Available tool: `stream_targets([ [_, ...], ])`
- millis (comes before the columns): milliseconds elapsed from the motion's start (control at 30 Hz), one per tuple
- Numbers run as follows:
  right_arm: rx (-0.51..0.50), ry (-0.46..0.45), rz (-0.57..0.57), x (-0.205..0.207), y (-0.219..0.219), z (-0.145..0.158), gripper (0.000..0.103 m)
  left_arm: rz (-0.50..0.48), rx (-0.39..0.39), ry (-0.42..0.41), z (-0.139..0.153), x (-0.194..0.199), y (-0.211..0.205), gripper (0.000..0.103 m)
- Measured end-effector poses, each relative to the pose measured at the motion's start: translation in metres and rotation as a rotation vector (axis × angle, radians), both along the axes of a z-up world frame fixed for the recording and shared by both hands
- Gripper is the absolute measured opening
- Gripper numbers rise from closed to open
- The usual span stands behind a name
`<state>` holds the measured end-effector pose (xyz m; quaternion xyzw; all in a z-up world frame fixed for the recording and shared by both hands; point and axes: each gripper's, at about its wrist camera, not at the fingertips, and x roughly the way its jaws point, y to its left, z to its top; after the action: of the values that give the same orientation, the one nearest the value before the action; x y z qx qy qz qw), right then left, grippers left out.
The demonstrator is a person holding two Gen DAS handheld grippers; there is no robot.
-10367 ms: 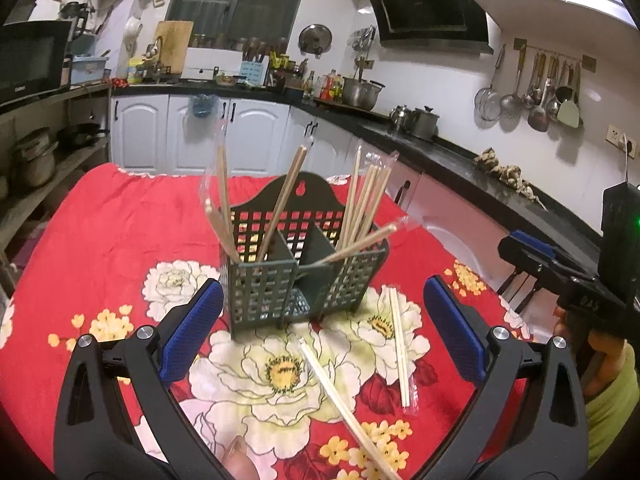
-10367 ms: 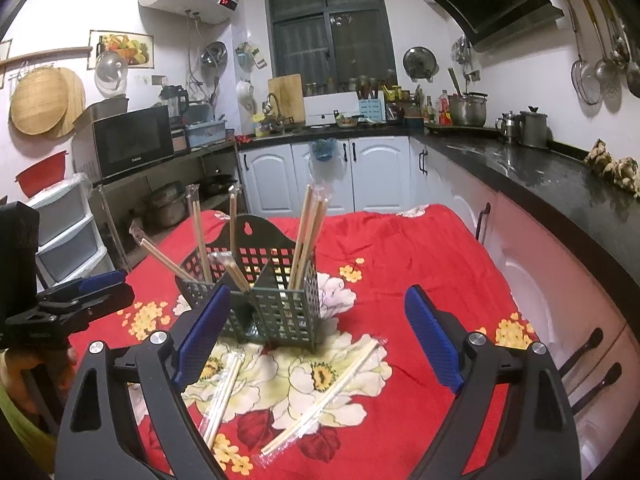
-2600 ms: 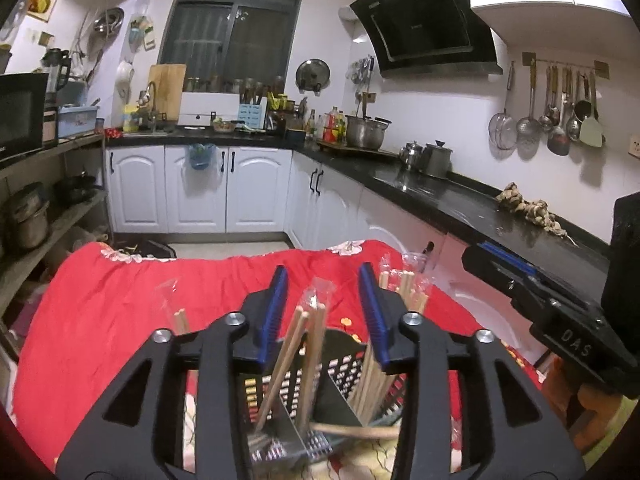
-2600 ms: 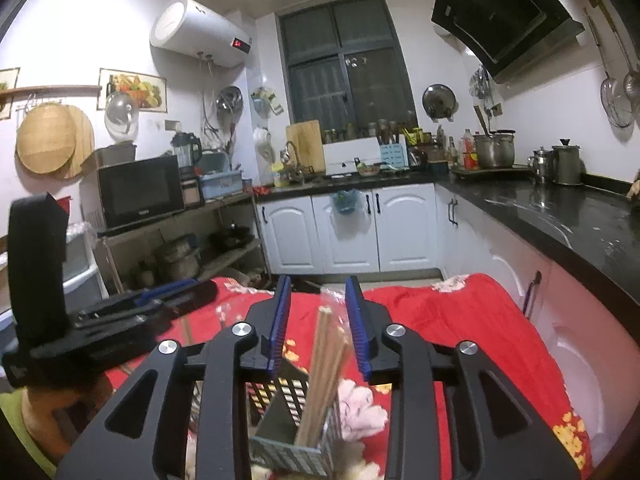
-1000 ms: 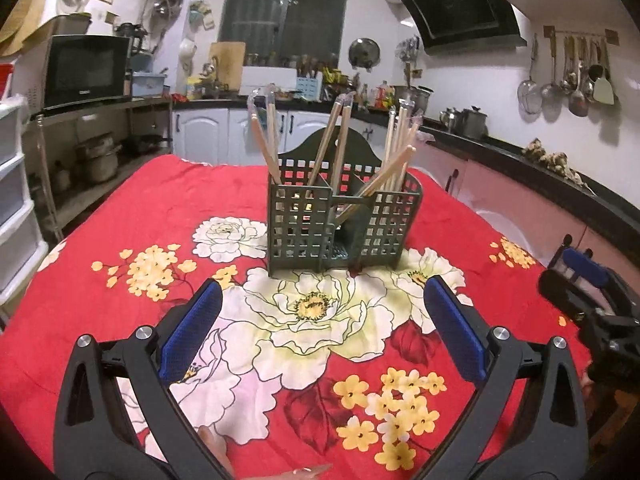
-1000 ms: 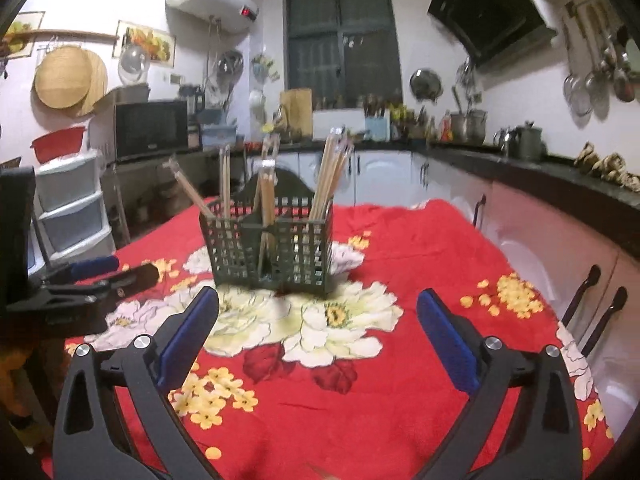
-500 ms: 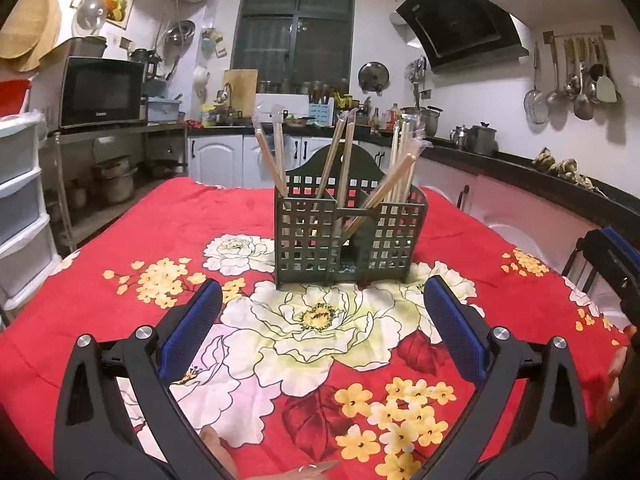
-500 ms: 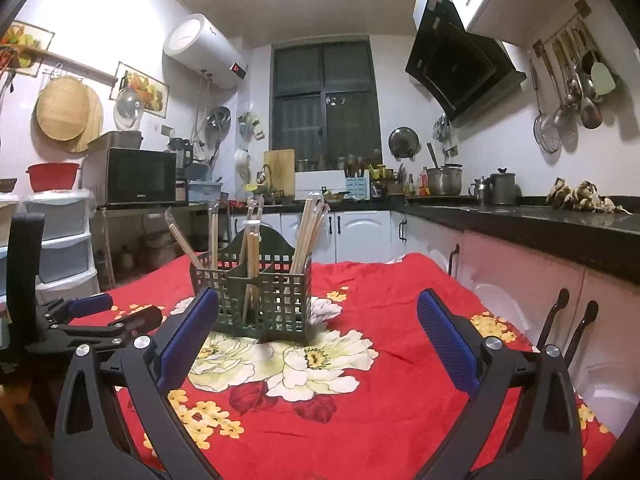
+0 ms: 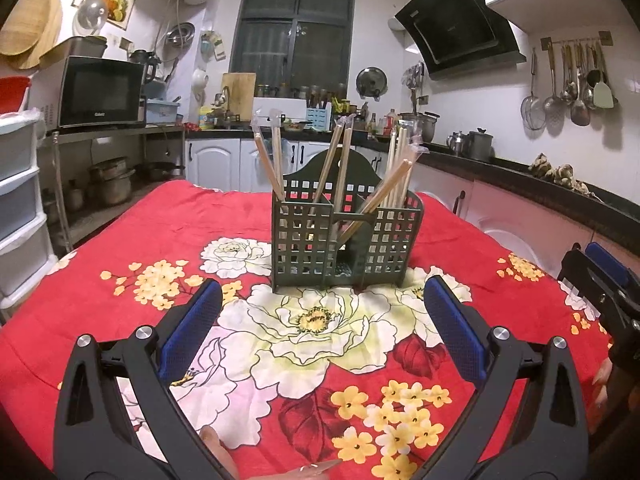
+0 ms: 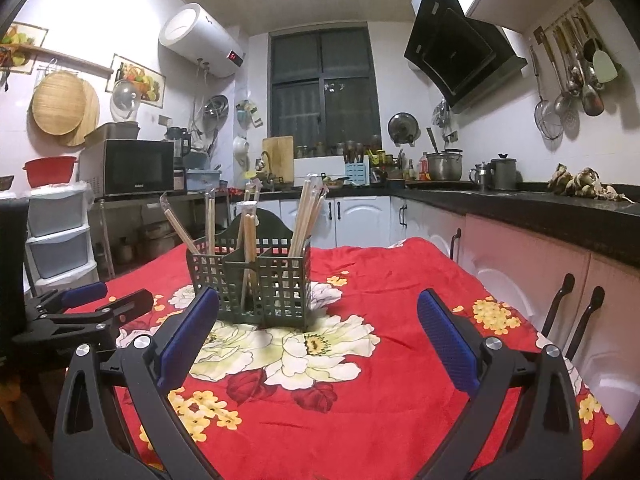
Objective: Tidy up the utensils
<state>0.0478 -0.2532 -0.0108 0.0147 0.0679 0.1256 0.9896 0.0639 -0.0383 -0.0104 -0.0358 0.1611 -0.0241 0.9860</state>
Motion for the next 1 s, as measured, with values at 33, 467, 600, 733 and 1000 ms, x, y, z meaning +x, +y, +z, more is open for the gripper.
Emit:
stream_targets([
  [33,0.0,-0.001,0.001,0.0,0.0001,-0.0001,0.097,-0.001,0.002,0.0,-0.0002,0.0002,0.0,0.093],
  [467,-0.001,-0.004,0.003,0.0007,0.0007,-0.0007,0.097,-0.001,-0.003,-0.005,0.0007,-0.0011,-0.0002,0.093],
  [600,-0.001,-0.005,0.003,0.0003,0.0007,-0.0006,0.097,-0.001,-0.001,-0.004,0.0009,-0.0014,-0.0009,0.093],
  [733,-0.002,-0.003,0.004,0.0006,0.0007,-0.0006,0.097,-0.002,-0.003,-0.005,0.0008,-0.0012,-0.0008,0.093],
  [1000,-0.008,-0.003,0.005,0.0024,0.0016,-0.0025,0.097,-0.003,-0.006,-0.001,0.002,-0.0007,-0.0012,0.093],
])
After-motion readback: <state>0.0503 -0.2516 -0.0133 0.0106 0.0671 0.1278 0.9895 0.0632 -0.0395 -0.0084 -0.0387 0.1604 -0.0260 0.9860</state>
